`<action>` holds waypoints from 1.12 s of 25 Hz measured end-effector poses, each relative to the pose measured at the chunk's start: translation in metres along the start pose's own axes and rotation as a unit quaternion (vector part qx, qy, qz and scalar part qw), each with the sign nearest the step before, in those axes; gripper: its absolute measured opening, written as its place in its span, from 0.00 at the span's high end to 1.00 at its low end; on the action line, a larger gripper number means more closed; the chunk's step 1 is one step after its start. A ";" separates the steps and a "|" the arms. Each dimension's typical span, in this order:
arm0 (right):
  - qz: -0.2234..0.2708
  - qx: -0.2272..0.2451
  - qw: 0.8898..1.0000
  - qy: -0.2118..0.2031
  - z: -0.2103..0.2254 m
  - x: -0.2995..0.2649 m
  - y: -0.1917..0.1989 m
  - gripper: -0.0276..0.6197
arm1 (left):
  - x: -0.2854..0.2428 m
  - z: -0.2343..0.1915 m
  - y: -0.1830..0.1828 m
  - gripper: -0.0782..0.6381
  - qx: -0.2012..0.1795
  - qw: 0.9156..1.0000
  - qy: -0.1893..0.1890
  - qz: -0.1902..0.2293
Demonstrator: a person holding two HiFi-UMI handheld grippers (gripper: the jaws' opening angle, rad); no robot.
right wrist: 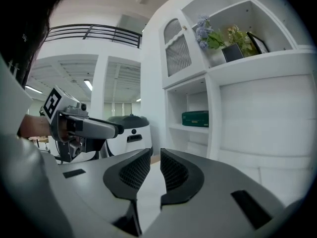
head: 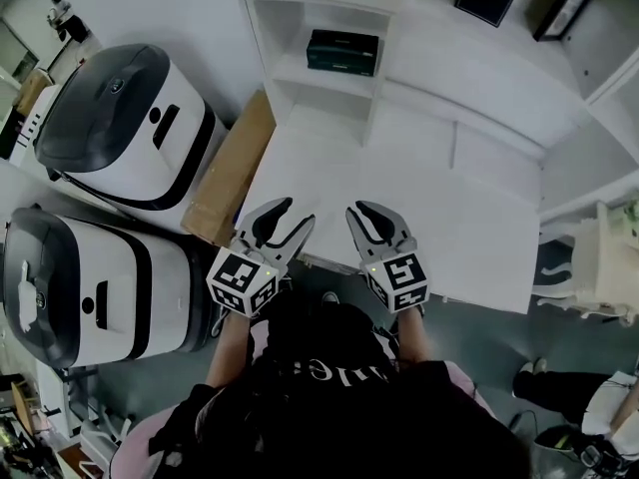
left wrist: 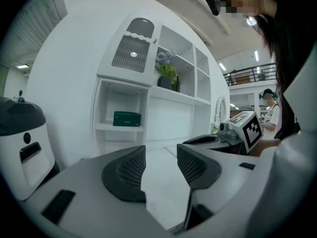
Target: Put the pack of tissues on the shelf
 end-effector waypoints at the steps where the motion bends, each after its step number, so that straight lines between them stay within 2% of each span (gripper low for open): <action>1: -0.001 0.000 1.000 -0.001 -0.002 0.001 0.001 0.82 | 0.002 0.001 0.001 0.60 0.001 1.000 -0.001 -0.001; 13: 0.001 -0.002 1.000 0.010 -0.039 0.009 0.002 0.84 | 0.046 -0.005 0.005 0.60 0.002 1.000 0.006 0.006; 24: -0.009 -0.019 0.999 0.050 -0.128 0.027 0.025 0.85 | 0.136 -0.010 0.033 0.63 0.008 0.999 0.036 0.001; 28: -0.010 -0.023 0.998 0.062 -0.159 0.033 0.035 0.85 | 0.162 -0.010 0.043 0.67 0.012 0.999 0.049 0.003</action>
Point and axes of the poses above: the fingertips, and each gripper's own axes: x backward along the fingers, z to its right, y out of its underside, the point moved 4 cm from there along x, backward along the fingers, and after that the axes turned 6 degrees about -x, right-handed, at the moved point
